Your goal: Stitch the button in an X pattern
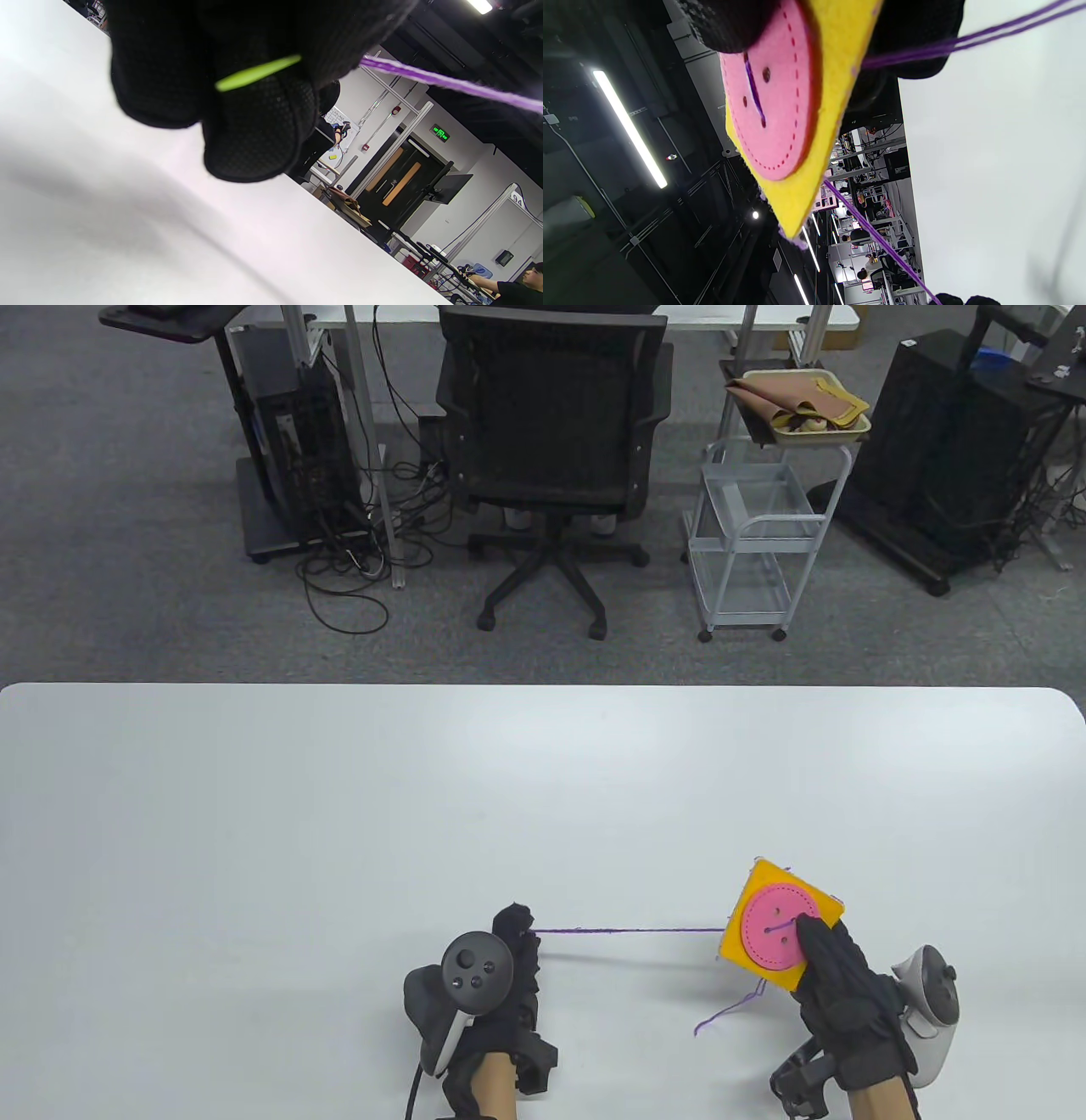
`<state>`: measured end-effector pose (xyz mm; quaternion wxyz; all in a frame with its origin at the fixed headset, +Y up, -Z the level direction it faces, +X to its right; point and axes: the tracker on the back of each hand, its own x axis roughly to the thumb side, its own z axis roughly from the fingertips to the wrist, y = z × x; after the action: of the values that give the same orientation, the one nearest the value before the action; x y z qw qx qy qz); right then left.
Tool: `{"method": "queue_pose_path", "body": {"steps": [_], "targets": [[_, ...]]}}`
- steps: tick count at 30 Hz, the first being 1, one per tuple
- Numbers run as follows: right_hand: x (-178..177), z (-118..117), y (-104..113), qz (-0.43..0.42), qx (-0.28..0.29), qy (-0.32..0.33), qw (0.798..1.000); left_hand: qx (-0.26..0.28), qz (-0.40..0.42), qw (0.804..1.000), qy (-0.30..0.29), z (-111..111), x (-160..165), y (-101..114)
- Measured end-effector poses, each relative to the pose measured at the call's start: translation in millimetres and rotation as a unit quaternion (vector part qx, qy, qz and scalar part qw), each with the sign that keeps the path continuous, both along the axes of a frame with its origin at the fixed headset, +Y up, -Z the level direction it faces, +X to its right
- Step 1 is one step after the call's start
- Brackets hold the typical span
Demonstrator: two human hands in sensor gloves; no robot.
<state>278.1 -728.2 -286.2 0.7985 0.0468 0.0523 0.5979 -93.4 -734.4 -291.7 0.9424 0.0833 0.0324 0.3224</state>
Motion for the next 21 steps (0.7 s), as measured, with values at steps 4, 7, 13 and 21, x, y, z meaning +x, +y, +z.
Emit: {"method": "queue_pose_path", "body": {"steps": [4,7,13,21], "targets": [[0,0,0,-0.003,0.000,0.002,1.000,0.011,-0.008,1.000,0.007,2,1,4],[0,0,0,-0.005,0.000,0.006,1.000,0.014,-0.020,1.000,0.011,5,2,7],[0,0,-1,-0.002,-0.001,0.008,1.000,0.025,-0.042,0.998,0.027,8,4,12],[-1,0,-1,-0.012,-0.003,0.011,1.000,0.062,-0.050,0.996,0.041,12,4,19]]}}
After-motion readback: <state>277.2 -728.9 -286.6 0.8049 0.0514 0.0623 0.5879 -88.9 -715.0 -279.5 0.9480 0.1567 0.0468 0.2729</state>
